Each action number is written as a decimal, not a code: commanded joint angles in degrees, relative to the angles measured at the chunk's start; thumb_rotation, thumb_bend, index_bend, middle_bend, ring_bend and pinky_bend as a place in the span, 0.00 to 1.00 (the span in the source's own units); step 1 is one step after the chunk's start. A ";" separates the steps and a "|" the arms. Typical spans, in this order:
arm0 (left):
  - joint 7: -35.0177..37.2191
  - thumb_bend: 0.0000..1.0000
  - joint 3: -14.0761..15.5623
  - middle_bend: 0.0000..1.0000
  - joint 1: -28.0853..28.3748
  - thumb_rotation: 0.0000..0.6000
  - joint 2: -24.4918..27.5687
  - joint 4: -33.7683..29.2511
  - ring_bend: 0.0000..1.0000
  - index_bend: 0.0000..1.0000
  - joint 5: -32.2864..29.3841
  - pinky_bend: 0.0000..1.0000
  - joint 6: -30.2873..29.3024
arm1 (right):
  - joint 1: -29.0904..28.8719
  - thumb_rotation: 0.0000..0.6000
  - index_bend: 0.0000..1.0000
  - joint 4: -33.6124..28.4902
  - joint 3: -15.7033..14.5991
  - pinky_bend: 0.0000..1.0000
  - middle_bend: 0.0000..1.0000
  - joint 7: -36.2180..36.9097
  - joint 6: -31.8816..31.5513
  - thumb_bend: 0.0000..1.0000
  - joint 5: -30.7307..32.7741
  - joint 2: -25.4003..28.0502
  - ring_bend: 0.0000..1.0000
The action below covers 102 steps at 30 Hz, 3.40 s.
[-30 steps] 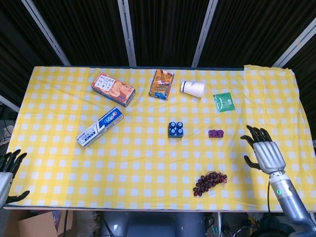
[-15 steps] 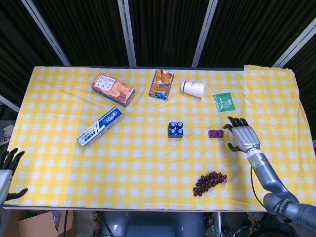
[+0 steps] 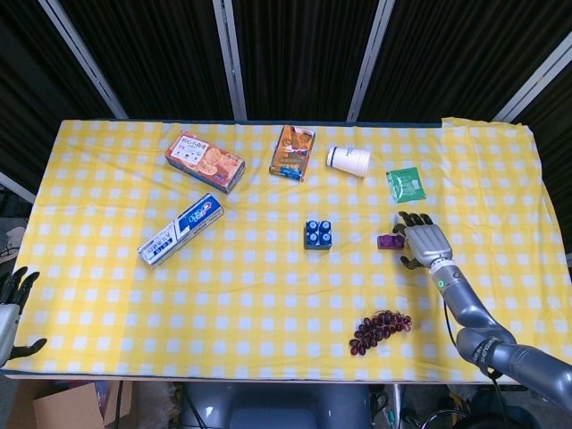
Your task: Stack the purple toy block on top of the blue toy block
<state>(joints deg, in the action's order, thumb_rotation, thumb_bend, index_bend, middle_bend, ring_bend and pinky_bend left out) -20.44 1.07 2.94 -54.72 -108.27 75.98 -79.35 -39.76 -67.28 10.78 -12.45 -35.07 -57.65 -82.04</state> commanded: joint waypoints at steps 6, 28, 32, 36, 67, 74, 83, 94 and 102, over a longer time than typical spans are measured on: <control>-0.58 0.00 -0.13 0.00 0.10 1.00 -0.22 0.12 0.00 0.05 -0.71 0.04 -0.09 | -1.45 1.00 0.34 3.10 -0.58 0.00 0.00 2.10 1.44 0.43 -0.78 -1.93 0.01; -2.77 0.00 0.08 0.00 0.78 1.00 -1.01 -0.26 0.00 0.07 -2.05 0.04 0.49 | -2.53 1.00 0.39 6.17 -1.70 0.00 0.00 6.00 1.57 0.43 -3.26 -2.81 0.01; -3.02 0.00 0.09 0.00 0.94 1.00 -1.18 -0.18 0.00 0.07 -2.28 0.04 0.65 | -2.74 1.00 0.41 6.45 -1.74 0.00 0.00 6.33 1.38 0.43 -3.52 -3.08 0.01; -3.44 0.00 0.04 0.00 1.28 1.00 -1.51 -0.01 0.00 0.07 -2.74 0.04 1.11 | -2.93 1.00 0.41 6.80 -1.91 0.00 0.00 6.53 1.36 0.43 -3.76 -3.35 0.01; -3.23 0.00 0.30 0.00 1.93 1.00 -1.69 0.12 0.00 0.07 -3.14 0.04 1.36 | -4.40 1.00 0.43 5.08 -2.20 0.00 0.00 3.96 0.39 0.43 -1.49 -3.96 0.01; -3.89 0.00 0.50 0.00 2.06 1.00 -1.88 -0.02 0.00 0.07 -3.23 0.04 1.50 | -4.51 1.00 0.44 5.56 -2.39 0.00 0.00 4.18 0.48 0.43 -1.44 -4.19 0.01; -3.97 0.00 0.62 0.00 2.01 1.00 -1.84 -0.33 0.00 0.07 -3.08 0.04 1.24 | -4.44 1.00 0.48 5.40 -2.45 0.00 0.00 4.78 -0.23 0.43 -2.30 -4.13 0.02; -2.66 0.00 0.76 0.00 1.82 1.00 -1.22 -0.45 0.00 0.07 -2.34 0.04 0.88 | -4.73 1.00 0.48 0.34 -1.84 0.00 0.00 2.80 -2.65 0.43 -2.18 -1.53 0.02; -1.21 0.00 0.92 0.00 1.81 1.00 -0.69 -0.54 0.00 0.07 -1.71 0.04 1.12 | -5.29 1.00 0.49 -6.14 -1.46 0.00 0.00 -1.91 -5.34 0.43 -0.13 1.51 0.02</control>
<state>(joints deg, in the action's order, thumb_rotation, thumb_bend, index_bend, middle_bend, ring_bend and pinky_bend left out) -21.78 1.97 4.75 -55.48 -108.79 74.18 -78.28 -44.80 -71.75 9.18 -12.91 -39.51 -58.50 -81.49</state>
